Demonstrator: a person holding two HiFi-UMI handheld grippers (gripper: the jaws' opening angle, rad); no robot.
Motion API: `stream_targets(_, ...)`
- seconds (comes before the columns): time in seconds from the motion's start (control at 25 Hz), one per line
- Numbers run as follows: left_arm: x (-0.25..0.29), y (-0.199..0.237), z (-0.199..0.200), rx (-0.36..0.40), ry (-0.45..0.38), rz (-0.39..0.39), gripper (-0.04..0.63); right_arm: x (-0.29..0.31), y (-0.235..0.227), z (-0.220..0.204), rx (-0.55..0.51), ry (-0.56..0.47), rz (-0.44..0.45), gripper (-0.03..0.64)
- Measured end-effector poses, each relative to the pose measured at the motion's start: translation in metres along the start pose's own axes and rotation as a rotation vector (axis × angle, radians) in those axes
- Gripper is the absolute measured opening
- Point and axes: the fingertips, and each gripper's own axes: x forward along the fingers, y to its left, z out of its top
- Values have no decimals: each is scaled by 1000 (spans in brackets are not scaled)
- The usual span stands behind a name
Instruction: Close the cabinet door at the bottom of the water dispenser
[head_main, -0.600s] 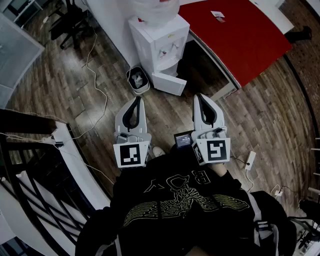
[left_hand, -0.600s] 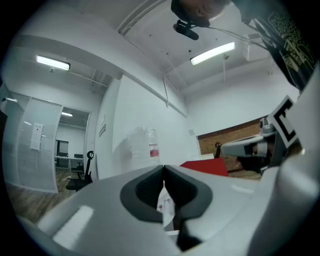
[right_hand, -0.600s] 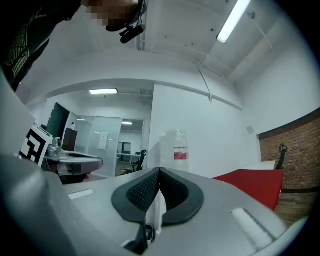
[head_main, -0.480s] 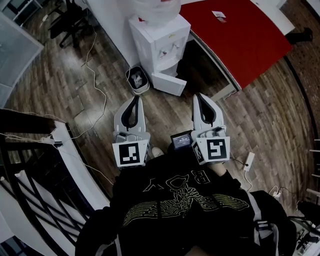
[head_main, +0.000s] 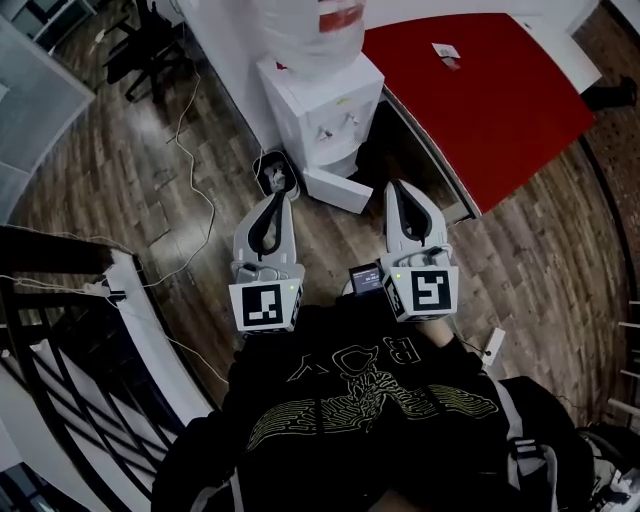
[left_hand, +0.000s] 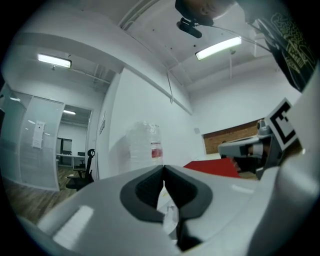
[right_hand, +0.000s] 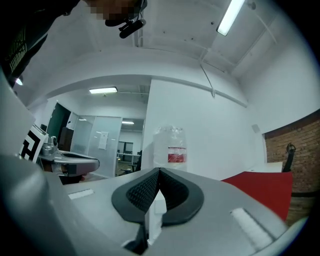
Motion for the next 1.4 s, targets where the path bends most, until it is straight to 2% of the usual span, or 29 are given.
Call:
stream_targets(0.24,31,2,-7,-18,30,18,6,26,-36,-9,23,15,-43,-2)
stream_targets(0.6,117,21,-17,-33,2,-64,6,102,-54,-24,23,32,-82,-2)
stream_targets(0.76,153,19,-25,-36,9,-140,6,128,-75,-40,73,64,-143,0)
stream_targets(0.96,178,2,-72,-65,116,-269,6,143,-77,-76,83,139,-208,3)
stream_targets(1.08,200,-5,-94,-92,144,-302,6,157,-79,-98,101,159,-202,15)
stream_targets(1.16,213,-15,-104,-63,161,-342,6,164,-84,-121,135,195,-208,18)
stream_targets(1.24,222,-28,-118,-12,213,-401,6,168,-96,-151,182,249,-229,23)
stream_targets(1.32,235,-40,-134,-44,250,-434,7,177,-115,-181,177,289,-266,25)
stream_targets(1.36,242,-47,-143,-40,251,-456,6,182,-126,-194,163,297,-289,23)
stream_targets(1.4,247,-55,-153,2,254,-491,6,184,-136,-208,152,302,-311,21)
